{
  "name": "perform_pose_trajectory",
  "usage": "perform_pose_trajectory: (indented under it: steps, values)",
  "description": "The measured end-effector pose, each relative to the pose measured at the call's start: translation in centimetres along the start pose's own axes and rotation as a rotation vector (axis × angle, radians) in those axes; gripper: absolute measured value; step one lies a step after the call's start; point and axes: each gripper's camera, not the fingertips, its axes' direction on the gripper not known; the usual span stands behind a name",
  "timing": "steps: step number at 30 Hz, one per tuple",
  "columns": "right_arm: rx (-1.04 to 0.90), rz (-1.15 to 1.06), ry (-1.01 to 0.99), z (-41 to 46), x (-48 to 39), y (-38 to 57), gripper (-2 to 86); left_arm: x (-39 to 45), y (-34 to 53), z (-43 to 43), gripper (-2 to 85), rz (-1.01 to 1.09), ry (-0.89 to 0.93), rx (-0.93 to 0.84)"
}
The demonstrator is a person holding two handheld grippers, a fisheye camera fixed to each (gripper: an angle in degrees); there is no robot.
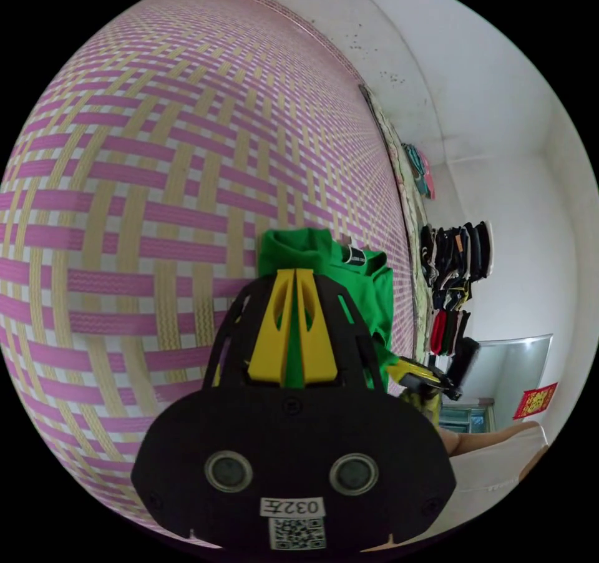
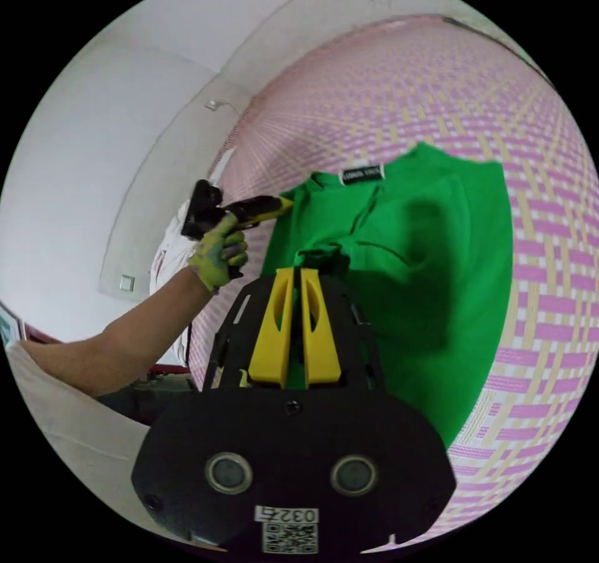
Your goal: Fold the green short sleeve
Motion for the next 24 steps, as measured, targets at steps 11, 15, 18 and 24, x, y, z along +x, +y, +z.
perform_pose_trajectory:
  steps: [11, 15, 18, 24]
  values:
    - [-0.072, 0.124, -0.017, 0.2, 1.5, 7.0, 3.6, 5.1, -2.6, -2.3, -0.9, 0.059, -0.058, -0.029]
    - [0.027, 0.026, 0.029, -2.5, 0.1, 6.2, 2.4, 8.0, 0.7, -3.4, -0.9, 0.126, 0.022, -0.029]
    - [-0.006, -0.053, -0.053, -1.5, -0.5, 4.3, 0.3, 10.6, 3.8, -2.1, -0.9, 0.162, 0.128, -0.085]
    - [-0.225, -0.017, -0.011, 5.2, 0.4, 2.7, -0.9, 14.2, 9.4, 1.0, -0.9, 0.160, 0.123, -0.216]
